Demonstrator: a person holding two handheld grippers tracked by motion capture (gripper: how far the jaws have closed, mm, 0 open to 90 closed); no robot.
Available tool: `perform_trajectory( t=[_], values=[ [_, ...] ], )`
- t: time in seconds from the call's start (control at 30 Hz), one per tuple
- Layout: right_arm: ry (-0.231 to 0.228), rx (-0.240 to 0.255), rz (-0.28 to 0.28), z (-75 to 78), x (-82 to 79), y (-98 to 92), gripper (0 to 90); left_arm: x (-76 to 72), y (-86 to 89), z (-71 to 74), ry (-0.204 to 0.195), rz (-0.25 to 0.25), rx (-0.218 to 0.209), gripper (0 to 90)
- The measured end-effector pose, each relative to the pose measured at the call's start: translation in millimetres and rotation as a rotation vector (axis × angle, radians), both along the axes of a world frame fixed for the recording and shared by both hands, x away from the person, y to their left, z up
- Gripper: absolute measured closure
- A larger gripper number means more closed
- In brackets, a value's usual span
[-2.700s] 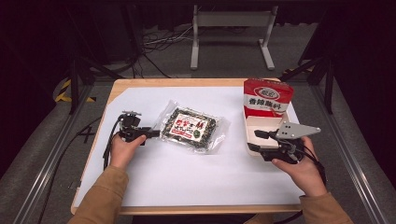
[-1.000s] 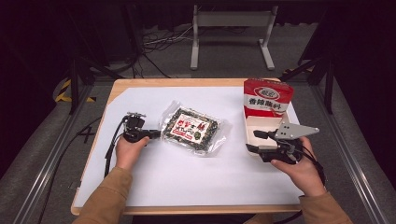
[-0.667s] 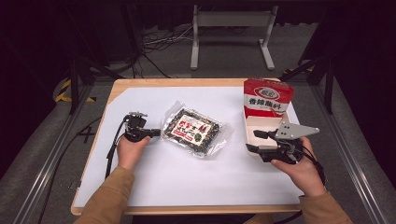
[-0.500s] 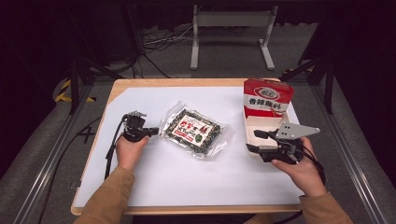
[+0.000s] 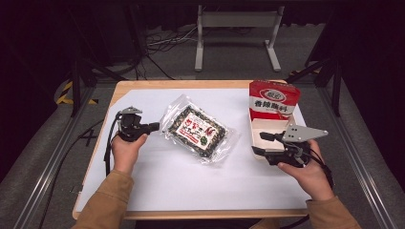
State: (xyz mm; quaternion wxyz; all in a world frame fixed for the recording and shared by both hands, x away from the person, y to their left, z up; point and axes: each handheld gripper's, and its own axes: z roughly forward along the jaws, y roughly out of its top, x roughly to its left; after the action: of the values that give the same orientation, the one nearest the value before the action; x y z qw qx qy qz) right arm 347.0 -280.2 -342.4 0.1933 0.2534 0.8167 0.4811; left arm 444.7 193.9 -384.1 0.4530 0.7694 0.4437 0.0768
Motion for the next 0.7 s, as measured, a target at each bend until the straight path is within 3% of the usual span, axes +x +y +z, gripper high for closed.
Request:
perform_trajectory(
  t=[0.2,0.37,0.7],
  values=[
    [-0.011,0.002,-0.003,3.2,-0.5,-0.6,42.4,-13.5,-2.5,23.2,-0.068,-0.037,-0.014,90.0],
    [-0.019,0.007,-0.001,6.8,-1.0,-1.0,42.4,-32.2,-3.7,50.5,-0.155,-0.067,-0.046,90.0],
    [-0.036,0.012,0.018,16.0,-0.2,5.4,45.0,-62.7,-15.0,83.0,-0.261,-0.146,-0.080,90.0]
  ],
)
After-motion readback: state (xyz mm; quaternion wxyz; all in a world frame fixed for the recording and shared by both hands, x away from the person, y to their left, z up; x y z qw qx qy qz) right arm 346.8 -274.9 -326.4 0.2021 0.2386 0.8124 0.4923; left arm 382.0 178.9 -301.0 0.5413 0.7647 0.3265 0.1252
